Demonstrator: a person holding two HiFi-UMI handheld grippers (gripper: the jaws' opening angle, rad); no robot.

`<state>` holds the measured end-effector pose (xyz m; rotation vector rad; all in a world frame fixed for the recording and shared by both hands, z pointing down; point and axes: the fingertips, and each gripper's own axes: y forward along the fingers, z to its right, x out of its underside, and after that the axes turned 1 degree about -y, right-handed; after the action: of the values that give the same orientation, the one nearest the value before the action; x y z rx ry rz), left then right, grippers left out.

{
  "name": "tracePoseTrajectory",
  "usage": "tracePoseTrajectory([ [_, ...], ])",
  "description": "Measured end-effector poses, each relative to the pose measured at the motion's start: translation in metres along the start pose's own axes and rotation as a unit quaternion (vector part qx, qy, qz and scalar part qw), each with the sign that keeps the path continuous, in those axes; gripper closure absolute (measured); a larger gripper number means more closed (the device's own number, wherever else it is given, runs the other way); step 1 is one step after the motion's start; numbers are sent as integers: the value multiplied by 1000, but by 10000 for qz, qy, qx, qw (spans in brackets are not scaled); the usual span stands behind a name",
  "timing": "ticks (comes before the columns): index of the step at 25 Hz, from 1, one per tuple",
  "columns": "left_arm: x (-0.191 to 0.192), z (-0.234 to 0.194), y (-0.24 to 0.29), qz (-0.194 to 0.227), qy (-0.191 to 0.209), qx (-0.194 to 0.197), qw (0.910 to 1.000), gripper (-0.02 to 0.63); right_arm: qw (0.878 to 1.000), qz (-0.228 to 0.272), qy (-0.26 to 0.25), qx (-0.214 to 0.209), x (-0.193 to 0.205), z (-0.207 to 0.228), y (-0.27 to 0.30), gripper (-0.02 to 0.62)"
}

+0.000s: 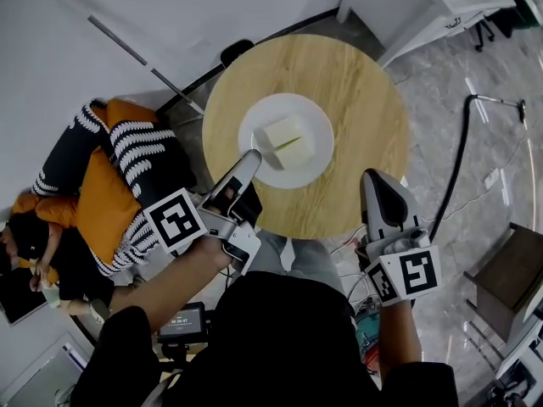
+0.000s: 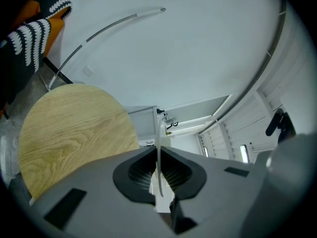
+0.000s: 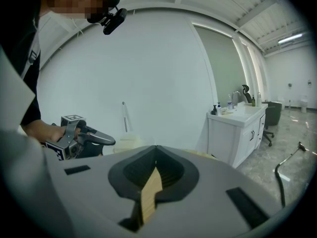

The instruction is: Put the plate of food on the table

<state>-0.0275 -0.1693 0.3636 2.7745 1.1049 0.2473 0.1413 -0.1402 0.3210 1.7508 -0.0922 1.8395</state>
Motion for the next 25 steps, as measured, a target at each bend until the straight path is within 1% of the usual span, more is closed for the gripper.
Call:
tracePoseTrajectory([
  [8,3,-19,8,-102,1,-167,9998,589,9999,-108,72,-29,10,4,11,589],
  [11,10,-29,11,-132,-53,-227,9996,589,9998,-171,101,-32,17,9,11,589],
  [14,17,-37,16,-185,5,-293,9994,589,9997,-214,106,-43,23,17,12,589],
  [19,26,-48,26,-272,88,-298,9991,589,9995,-276,148,-67,34,25,13,589],
  [23,29,-61,29,-310,56,-319,9990,589,9992,-349,173,-110,48,23,18,589],
  [25,30,-61,29,-347,16,-353,9988,589,9989,-395,224,-134,48,20,20,589],
])
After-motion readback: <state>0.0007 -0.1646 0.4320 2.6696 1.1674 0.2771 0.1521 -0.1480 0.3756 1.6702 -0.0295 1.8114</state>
